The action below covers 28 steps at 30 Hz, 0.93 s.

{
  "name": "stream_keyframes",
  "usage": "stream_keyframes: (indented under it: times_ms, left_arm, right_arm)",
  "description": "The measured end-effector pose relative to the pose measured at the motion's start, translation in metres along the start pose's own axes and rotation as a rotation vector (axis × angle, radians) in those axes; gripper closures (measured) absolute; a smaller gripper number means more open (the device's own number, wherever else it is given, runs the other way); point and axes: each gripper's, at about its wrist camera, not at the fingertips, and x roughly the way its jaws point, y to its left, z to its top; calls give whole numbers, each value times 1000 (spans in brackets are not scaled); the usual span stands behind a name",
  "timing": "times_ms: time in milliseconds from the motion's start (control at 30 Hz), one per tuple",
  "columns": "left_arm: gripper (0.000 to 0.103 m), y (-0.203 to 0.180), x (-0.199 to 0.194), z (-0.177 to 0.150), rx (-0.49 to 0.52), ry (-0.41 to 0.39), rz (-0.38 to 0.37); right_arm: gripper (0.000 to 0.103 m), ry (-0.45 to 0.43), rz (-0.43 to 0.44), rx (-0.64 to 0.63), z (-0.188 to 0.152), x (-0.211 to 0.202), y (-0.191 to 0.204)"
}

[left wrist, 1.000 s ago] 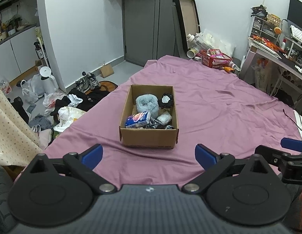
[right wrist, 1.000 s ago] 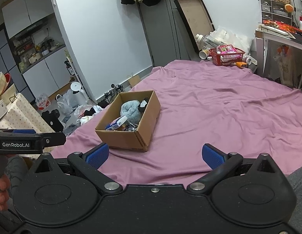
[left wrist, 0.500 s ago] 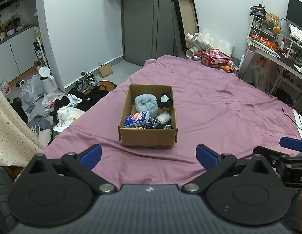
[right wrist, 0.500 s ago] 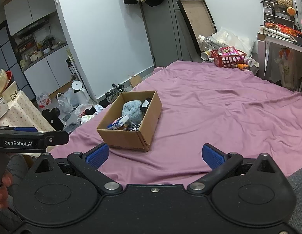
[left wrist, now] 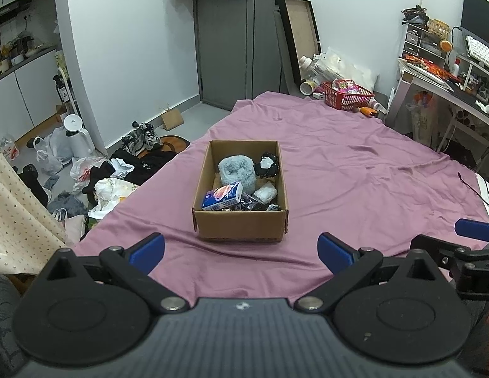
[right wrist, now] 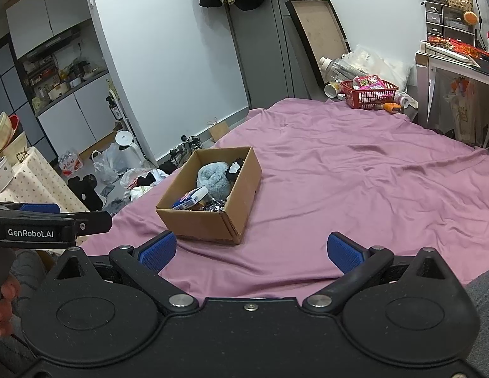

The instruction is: Organize soft objects

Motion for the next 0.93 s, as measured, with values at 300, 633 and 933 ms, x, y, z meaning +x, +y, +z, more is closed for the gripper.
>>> stream_keyframes:
  times_ms: [300, 633, 933]
  left_arm:
    - [1, 1, 1, -3, 3, 7, 5]
    - [1, -2, 2, -5, 16, 17, -9]
    - [1, -7, -2, 0, 27, 9, -46]
  right_arm:
    - [0, 0, -5, 3, 1, -1, -5]
    - [0, 2, -13, -6, -1, -3, -8]
    - [0, 8, -20, -3, 0, 0, -8]
